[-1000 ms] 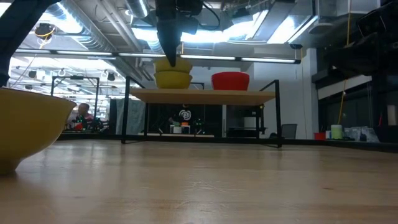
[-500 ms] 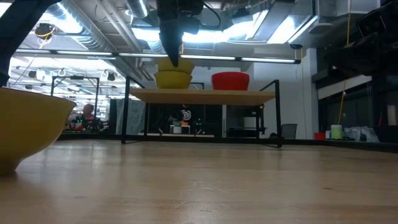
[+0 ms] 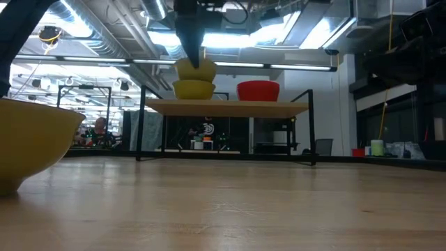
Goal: Pick & Place Mini bowls
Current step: Stack the right white patterned bowl on top of the white patterned bowl on the shelf
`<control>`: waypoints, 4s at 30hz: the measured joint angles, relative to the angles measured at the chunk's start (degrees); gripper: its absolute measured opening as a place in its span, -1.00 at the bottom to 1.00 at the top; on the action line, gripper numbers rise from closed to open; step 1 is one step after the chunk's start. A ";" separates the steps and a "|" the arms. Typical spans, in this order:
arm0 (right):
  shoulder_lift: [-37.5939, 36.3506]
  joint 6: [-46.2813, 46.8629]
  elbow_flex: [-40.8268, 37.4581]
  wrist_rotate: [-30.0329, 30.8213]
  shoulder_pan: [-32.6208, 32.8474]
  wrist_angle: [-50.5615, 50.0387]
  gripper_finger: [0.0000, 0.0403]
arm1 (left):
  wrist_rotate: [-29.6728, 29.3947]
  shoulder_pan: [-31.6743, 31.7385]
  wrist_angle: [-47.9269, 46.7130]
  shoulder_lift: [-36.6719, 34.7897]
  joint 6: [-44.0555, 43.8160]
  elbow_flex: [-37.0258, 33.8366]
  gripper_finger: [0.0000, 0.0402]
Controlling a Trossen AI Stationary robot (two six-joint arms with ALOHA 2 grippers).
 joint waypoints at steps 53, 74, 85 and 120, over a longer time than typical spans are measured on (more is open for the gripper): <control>-0.01 0.11 -0.02 0.11 0.00 0.07 -0.97 | 12.67 5.31 38.87 -30.87 -0.07 -33.88 -0.98; -0.01 0.42 -0.02 0.09 -0.01 0.04 -0.97 | 13.14 6.74 52.60 -35.36 -1.65 -45.42 -0.98; -0.01 0.96 -0.02 0.09 0.00 0.04 -0.97 | 12.54 7.76 51.28 -34.02 0.25 -47.63 -0.98; 0.00 0.00 -0.02 0.55 -0.02 0.07 -0.97 | 10.53 6.21 44.68 -27.69 3.86 -47.67 -0.95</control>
